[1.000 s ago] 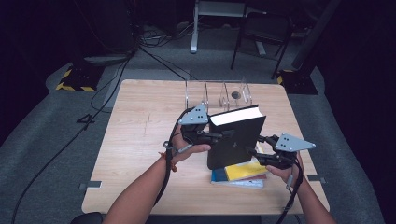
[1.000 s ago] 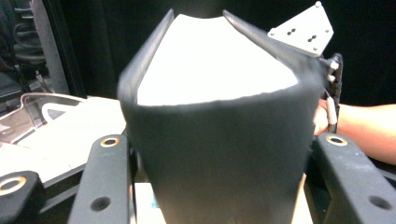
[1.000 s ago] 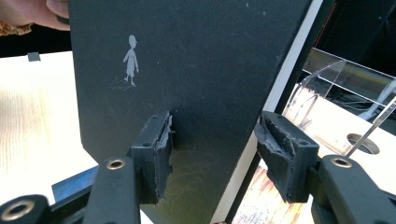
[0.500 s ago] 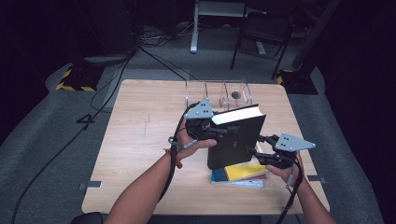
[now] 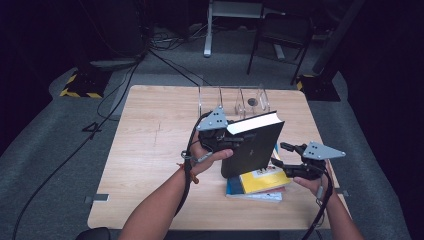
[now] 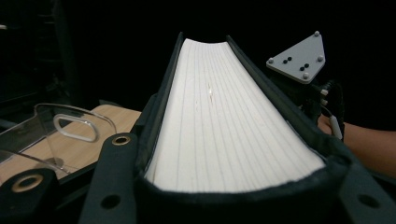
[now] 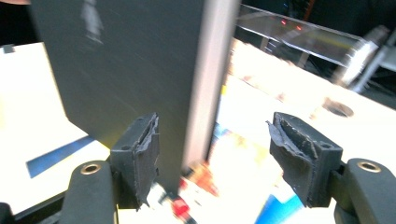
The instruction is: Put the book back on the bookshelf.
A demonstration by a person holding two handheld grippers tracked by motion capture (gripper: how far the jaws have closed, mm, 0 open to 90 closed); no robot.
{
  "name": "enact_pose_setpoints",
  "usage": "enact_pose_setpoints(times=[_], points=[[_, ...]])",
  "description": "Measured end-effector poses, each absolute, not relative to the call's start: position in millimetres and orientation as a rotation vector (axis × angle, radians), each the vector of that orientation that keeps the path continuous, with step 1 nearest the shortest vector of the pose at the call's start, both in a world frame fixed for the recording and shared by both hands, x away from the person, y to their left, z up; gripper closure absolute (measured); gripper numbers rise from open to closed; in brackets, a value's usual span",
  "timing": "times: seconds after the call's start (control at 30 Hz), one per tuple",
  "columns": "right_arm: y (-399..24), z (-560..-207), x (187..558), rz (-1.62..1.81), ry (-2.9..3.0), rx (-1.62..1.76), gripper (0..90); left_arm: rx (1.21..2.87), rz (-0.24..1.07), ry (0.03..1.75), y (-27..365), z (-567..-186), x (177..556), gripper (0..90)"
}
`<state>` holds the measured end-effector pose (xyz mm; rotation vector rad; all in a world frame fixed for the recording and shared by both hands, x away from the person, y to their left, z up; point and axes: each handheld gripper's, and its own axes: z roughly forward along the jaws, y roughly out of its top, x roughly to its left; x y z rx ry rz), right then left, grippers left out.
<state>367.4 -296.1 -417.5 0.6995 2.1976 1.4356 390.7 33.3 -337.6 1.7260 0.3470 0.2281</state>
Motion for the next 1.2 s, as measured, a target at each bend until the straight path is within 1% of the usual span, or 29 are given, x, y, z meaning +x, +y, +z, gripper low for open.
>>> enact_pose_setpoints(times=[0.13, 0.3, 0.63, 0.87, 1.2], points=[[-309.9, -422.9, 373.3, 1.422, 2.174, 0.783, 33.8, 1.726, 0.275, 0.365, 35.4, -334.2, 389.3, 52.1], [-315.5, -427.5, 377.6, 1.402, 2.171, 0.826, 33.8, 1.734, 0.323, 0.394, 42.2, -330.0, 389.6, 52.3], [-317.3, -431.6, 380.2, 1.377, 2.181, 0.855, 33.8, 1.73, 0.402, 0.466, 63.6, -326.1, 393.3, 52.4], [-316.4, -432.9, 380.5, 1.365, 2.186, 0.856, 34.0, 1.713, 0.483, 0.549, 81.2, -325.0, 400.3, 52.4], [-312.4, -437.3, 381.6, 1.333, 2.211, 0.864, 34.0, 1.684, 0.541, 0.669, 100.2, -325.0, 414.8, 52.4]])
